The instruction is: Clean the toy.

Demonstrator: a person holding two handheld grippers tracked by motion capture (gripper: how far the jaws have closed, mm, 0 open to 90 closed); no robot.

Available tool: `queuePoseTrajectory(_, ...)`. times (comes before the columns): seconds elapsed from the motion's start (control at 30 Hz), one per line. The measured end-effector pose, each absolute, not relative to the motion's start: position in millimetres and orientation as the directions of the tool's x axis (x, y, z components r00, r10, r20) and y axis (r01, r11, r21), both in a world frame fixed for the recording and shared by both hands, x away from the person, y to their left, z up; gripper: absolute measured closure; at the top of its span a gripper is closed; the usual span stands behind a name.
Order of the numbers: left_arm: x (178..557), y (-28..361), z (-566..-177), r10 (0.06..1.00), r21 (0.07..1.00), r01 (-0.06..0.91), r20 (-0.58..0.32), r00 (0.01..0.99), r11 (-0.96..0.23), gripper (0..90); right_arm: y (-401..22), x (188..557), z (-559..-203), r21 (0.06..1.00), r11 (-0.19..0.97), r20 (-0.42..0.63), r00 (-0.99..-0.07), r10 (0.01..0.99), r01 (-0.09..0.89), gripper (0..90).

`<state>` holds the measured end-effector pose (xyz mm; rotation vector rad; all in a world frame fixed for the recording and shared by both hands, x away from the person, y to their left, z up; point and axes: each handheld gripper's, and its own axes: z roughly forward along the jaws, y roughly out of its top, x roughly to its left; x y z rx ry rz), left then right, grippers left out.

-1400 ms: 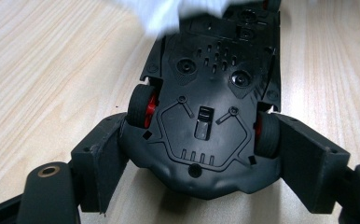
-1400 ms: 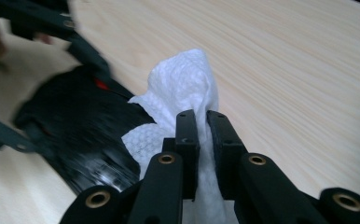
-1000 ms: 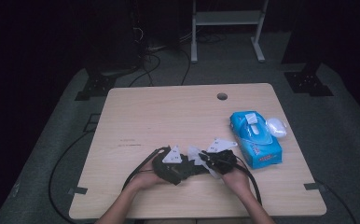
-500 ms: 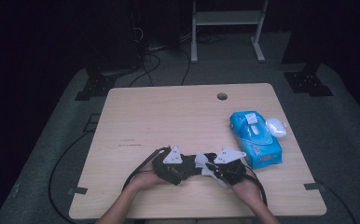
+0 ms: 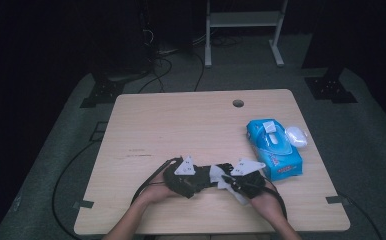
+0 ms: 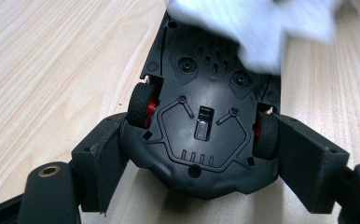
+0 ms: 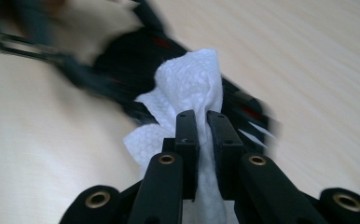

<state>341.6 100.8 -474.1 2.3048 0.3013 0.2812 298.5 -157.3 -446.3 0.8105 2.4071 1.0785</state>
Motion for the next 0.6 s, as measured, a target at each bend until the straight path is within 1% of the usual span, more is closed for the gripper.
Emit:
queuePoseTrajectory(0.07,342,101,-474,0.302,0.735,0.131,0.105,0.947,-0.665,22.5,-174,306,-446,0.776,0.489,-0.066,-0.719,0.692,0.399,82.9)
queuePoseTrajectory(0.13,342,100,-474,0.298,0.734,0.126,0.108,0.948,-0.667,22.6,-181,308,-445,0.778,0.473,-0.057,-0.703,0.709,0.413,82.9)
queuePoseTrajectory(0.23,342,97,-474,0.298,0.736,0.127,0.106,0.949,-0.665,22.8,-170,307,-445,0.777,0.492,-0.067,-0.726,0.685,0.392,82.9)
queuePoseTrajectory(0.37,339,96,-473,0.29,0.74,0.123,0.102,0.952,-0.662,23.4,-141,309,-445,0.775,0.526,-0.077,-0.773,0.63,0.351,82.9)
queuePoseTrajectory(0.47,339,97,-472,0.289,0.74,0.12,0.105,0.951,-0.662,23.8,-122,310,-445,0.763,0.563,-0.105,-0.797,0.594,0.319,82.9)
queuePoseTrajectory(0.53,340,99,-473,0.294,0.745,0.128,0.094,0.951,-0.655,23.8,-119,314,-444,0.756,0.573,-0.114,-0.797,0.593,0.318,82.9)
queuePoseTrajectory(0.6,342,100,-475,0.297,0.751,0.14,0.078,0.952,-0.645,23.8,-122,318,-445,0.762,0.554,-0.092,-0.791,0.606,0.336,82.9)
